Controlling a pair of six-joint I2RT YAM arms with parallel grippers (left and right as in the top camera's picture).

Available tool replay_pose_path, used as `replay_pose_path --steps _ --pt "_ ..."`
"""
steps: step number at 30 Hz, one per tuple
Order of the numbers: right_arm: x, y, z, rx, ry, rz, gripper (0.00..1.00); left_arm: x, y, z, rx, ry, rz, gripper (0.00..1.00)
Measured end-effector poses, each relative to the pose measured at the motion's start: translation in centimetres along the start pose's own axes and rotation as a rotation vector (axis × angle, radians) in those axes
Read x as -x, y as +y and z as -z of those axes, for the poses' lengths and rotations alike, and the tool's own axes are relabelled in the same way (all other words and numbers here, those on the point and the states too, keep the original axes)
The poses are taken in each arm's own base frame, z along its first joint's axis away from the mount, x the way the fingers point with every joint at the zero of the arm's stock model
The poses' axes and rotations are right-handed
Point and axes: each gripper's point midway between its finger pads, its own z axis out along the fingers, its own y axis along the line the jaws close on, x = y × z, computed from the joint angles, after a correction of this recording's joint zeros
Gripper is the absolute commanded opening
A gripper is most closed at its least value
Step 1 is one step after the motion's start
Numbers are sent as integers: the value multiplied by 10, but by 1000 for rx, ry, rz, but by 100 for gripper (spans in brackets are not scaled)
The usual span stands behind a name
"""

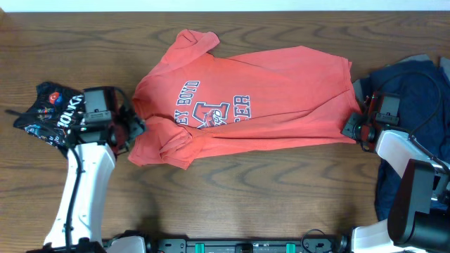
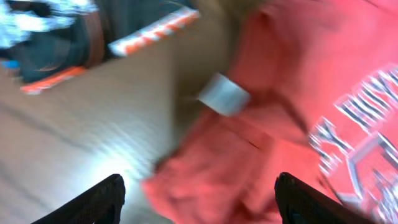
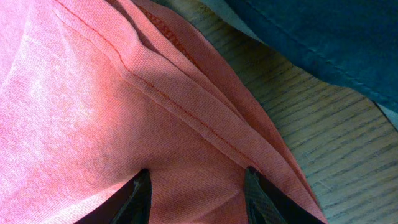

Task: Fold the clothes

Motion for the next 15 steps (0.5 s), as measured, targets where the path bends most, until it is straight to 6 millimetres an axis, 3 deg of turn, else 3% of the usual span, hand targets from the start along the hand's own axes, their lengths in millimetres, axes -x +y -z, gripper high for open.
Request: replay_pose_path --steps 5,10,15 --pt "0 0 0 -1 1 0 47 -29 -34 -12 -53 83 -179 80" --pt "-1 -1 0 -3 2 0 47 -57 -64 -39 -83 155 -317 79" --pt "-1 -1 0 -3 2 0 48 -73 -82 -61 -99 184 -387 79"
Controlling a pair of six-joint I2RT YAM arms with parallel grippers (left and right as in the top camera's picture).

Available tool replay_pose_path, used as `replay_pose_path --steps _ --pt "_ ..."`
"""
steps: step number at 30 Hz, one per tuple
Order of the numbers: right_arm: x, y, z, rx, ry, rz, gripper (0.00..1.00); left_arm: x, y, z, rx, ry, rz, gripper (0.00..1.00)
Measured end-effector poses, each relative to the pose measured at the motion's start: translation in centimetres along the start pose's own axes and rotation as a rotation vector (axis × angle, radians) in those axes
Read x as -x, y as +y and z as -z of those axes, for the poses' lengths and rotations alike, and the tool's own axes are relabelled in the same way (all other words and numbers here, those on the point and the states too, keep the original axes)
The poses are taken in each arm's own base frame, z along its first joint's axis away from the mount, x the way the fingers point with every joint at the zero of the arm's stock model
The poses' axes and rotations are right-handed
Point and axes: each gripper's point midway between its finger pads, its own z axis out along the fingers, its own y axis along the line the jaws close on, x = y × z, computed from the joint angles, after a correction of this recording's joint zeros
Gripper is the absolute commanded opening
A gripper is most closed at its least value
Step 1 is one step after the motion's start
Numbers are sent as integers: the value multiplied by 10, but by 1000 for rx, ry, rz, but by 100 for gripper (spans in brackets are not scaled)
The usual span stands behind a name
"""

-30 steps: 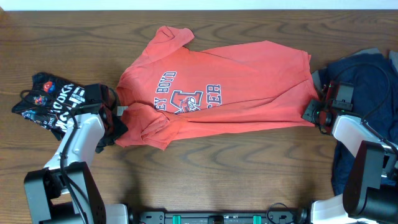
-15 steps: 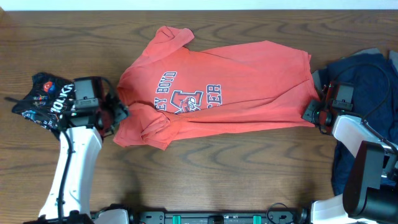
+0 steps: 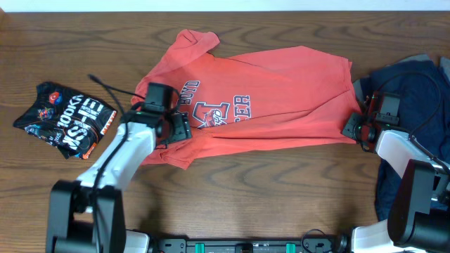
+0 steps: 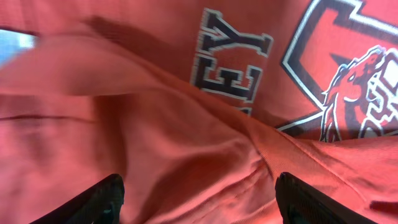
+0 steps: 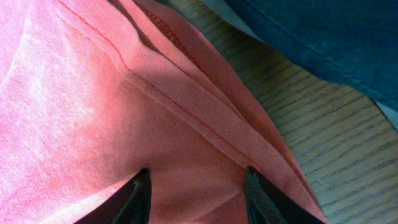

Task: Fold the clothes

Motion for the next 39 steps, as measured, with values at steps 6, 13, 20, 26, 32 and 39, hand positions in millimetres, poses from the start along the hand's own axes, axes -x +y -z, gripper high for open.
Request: replay_pose_path --steps 6,13,20,26,32,39 --pt "0 0 0 0 0 0 48 -11 -2 -19 15 55 -15 64" --pt "0 0 0 0 0 0 48 -9 -2 -21 12 51 -16 19" --pt "0 0 0 0 0 0 48 -4 -3 -15 3 27 -18 6" --pt "0 0 0 0 0 0 48 30 2 10 -35 -107 52 6" --pt "0 0 0 0 0 0 48 70 23 24 -59 -240 200 6" --pt "0 0 0 0 0 0 48 97 60 33 -71 -329 458 33"
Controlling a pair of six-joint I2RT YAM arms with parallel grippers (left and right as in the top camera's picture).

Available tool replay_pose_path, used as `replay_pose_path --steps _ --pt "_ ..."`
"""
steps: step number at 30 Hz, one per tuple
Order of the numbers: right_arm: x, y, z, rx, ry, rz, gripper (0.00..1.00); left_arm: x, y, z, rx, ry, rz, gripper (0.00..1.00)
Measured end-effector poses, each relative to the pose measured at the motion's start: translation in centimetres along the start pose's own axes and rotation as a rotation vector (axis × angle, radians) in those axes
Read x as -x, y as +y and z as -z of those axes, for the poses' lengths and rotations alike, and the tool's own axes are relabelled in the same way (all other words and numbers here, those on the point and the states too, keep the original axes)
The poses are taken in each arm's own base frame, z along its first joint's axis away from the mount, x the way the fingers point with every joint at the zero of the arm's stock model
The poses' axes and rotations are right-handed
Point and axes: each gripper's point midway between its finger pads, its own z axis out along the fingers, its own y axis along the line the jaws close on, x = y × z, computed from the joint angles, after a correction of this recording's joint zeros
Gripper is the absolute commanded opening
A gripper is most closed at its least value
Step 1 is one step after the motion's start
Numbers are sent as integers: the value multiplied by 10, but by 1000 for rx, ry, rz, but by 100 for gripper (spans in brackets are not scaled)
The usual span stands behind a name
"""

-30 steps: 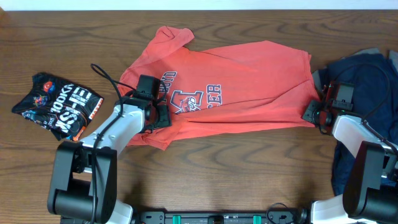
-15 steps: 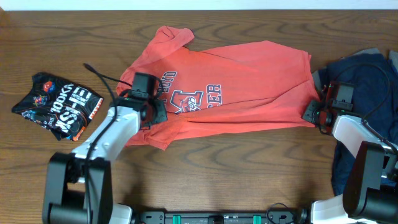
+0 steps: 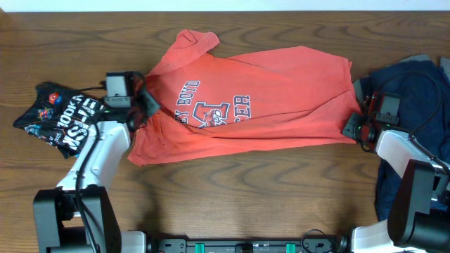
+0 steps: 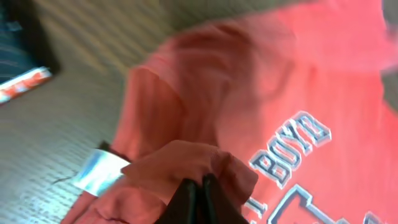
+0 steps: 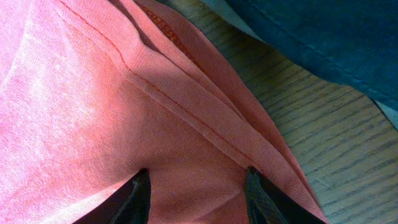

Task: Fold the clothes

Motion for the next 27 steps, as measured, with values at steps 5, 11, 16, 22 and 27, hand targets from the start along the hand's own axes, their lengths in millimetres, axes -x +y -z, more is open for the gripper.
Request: replay_pose_path --steps 5,11,16,22,27 --pt "0 0 0 0 0 0 49 3 11 0 23 2 112 56" --pt "1 1 0 4 -3 3 54 -34 30 5 101 158 124 59" --pt "5 2 0 7 -22 4 42 -74 54 18 208 324 111 59" --pt "28 9 1 31 -77 1 46 -88 65 20 237 370 84 60" --pt "60 19 10 59 -162 4 52 -93 68 20 243 381 75 60"
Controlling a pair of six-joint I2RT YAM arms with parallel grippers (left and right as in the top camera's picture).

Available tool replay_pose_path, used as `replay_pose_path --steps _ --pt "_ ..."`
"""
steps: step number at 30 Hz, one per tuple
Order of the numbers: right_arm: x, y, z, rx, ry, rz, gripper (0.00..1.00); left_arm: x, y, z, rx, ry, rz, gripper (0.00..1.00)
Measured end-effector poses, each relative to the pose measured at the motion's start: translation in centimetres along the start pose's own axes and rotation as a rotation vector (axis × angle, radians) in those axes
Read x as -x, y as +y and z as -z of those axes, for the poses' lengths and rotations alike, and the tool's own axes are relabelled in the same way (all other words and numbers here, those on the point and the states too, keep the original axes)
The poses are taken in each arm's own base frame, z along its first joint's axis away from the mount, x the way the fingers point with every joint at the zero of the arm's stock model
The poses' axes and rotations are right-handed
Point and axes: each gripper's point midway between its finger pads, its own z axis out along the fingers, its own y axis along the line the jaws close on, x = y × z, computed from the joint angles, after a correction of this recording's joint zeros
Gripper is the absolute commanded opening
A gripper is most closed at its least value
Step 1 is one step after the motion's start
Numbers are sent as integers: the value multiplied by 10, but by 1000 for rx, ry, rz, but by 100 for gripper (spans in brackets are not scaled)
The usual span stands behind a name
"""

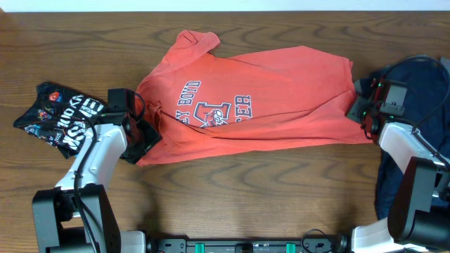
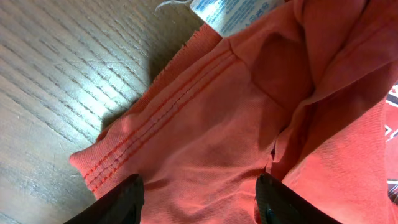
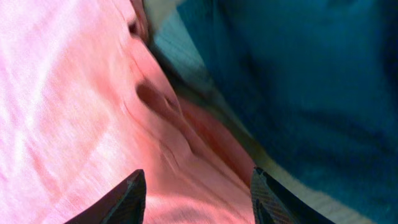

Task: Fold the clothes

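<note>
A red T-shirt (image 1: 281, 91) with a printed chest lies spread across the table, print up. My left gripper (image 1: 145, 135) is at the shirt's lower left corner. In the left wrist view it (image 2: 199, 205) stands open over the stitched hem of the red fabric (image 2: 199, 124), with a white label (image 2: 231, 12) just beyond. My right gripper (image 1: 358, 110) sits at the shirt's right edge. It (image 3: 199, 199) is open over red cloth (image 3: 81, 93), with nothing pinched between the fingers.
A dark navy garment (image 1: 422, 77) is heaped at the right edge, right beside the right gripper, and fills the upper right of the right wrist view (image 3: 298, 68). A black printed garment (image 1: 60, 116) lies at the left. Bare wood table (image 1: 246, 197) runs along the front.
My left gripper, then shut on a fold of the shirt near its left edge, is now open and lower, at the lower left corner. My right gripper has shifted up the right edge, toward the navy garment.
The shirt's lower left part lay folded over, my left gripper open beside it. Then that gripper was open above the fold. Later it was shut on the cloth at the left edge, with the fold laid out. Now it is open at the corner. The right gripper stayed open at the right hem until its shift.
</note>
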Motion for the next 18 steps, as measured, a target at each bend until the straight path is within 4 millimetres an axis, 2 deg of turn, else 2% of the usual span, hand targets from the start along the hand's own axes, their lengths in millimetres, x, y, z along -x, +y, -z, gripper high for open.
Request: replay_pose_path --steps 2,10,18 --pt "-5 -1 1 -5 28 1 48 0 0 0 -1 -1 -5 60" --pt "-62 -7 9 -8 262 24 48 -1 0 0 1 1 -22 60" --pt "-68 -22 6 -77 254 66 52 -2 -11 -10 -25 -31 -128 60"
